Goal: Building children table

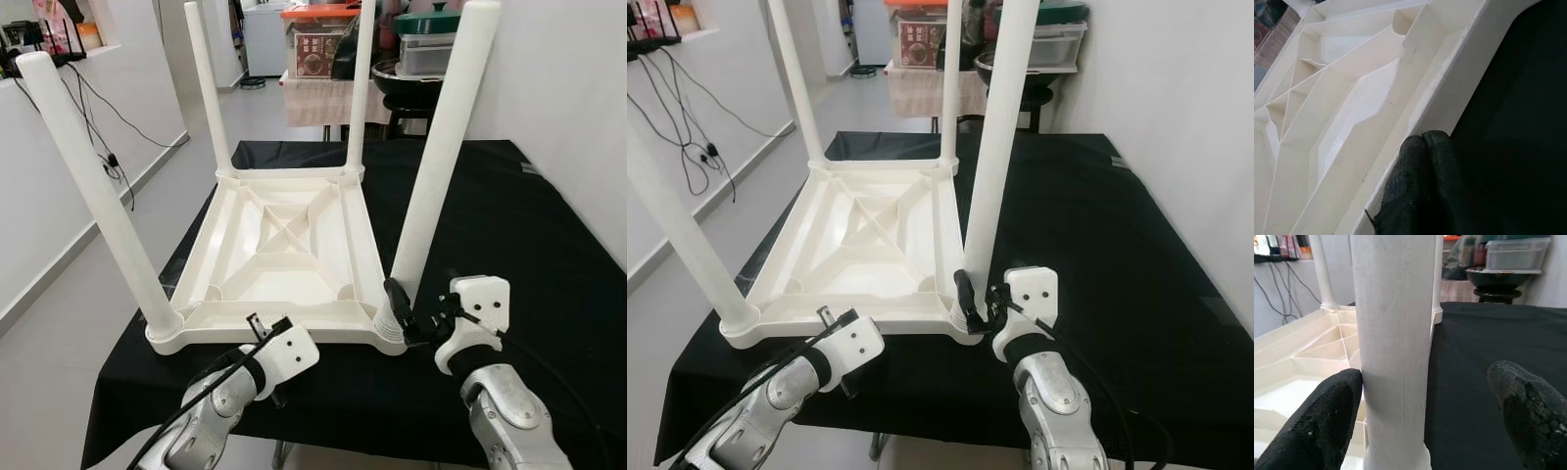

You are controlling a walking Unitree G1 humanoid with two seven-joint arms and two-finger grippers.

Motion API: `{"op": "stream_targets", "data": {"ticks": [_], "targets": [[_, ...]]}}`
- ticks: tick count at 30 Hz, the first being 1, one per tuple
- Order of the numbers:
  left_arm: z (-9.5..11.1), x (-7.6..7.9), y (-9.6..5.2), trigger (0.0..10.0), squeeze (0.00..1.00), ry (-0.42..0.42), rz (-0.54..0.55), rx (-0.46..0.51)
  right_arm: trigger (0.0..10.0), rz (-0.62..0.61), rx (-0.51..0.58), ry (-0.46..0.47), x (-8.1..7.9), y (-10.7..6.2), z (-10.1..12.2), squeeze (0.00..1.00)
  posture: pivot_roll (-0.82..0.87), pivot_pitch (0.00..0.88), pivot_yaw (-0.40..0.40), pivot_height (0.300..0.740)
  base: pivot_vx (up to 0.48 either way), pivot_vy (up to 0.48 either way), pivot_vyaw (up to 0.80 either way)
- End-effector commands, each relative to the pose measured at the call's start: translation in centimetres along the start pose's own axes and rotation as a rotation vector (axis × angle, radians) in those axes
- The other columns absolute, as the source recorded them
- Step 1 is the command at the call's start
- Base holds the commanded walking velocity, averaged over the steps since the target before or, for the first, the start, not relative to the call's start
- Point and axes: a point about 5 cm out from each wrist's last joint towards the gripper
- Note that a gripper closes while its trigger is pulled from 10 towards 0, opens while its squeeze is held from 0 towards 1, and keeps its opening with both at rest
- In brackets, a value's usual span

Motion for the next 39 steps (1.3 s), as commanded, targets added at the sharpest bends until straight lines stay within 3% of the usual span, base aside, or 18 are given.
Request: {"op": "stream_targets", "data": {"ticks": [1,18,25,31,39], "targets": [[-0.6,-0.4,0.0,10.0,0.00,-0.005,0.005,-0.018,10.0,-0.017,-0.011,-0.019,0.0,-0.2,0.0,0.00,-0.14,0.000,0.013,0.740,0.000,0.000,0.00],[-0.6,-0.6,0.3,10.0,0.00,-0.005,0.003,-0.017,10.0,0.064,0.053,-0.063,-2.1,1.1,0.4,0.00,-0.14,0.000,0.024,0.740,0.000,0.000,0.00],[-0.5,-0.5,0.4,10.0,0.00,-0.005,0.003,-0.014,10.0,0.046,0.034,-0.109,-2.3,1.5,0.0,0.00,-0.14,0.000,0.026,0.740,0.000,0.000,0.00],[-0.5,-0.5,0.4,10.0,0.00,-0.006,0.003,-0.014,10.0,0.052,0.040,-0.091,-2.4,1.7,-0.1,0.00,-0.14,0.000,0.024,0.740,0.000,0.000,0.00],[-0.6,-0.6,0.4,10.0,0.00,-0.006,0.003,-0.014,10.0,-0.025,0.021,-0.084,-2.1,2.4,-0.4,0.00,-0.15,0.000,0.030,0.740,0.000,0.000,0.00]]}}
Point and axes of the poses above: a point about 5 cm out from each wrist's last joint towards the gripper, its own y axis pointing out of the wrist towards the gripper, its own z axis along the axis of the wrist's last joint, x = y × z, and after that the axes turned 4 degrees about y, right-handed
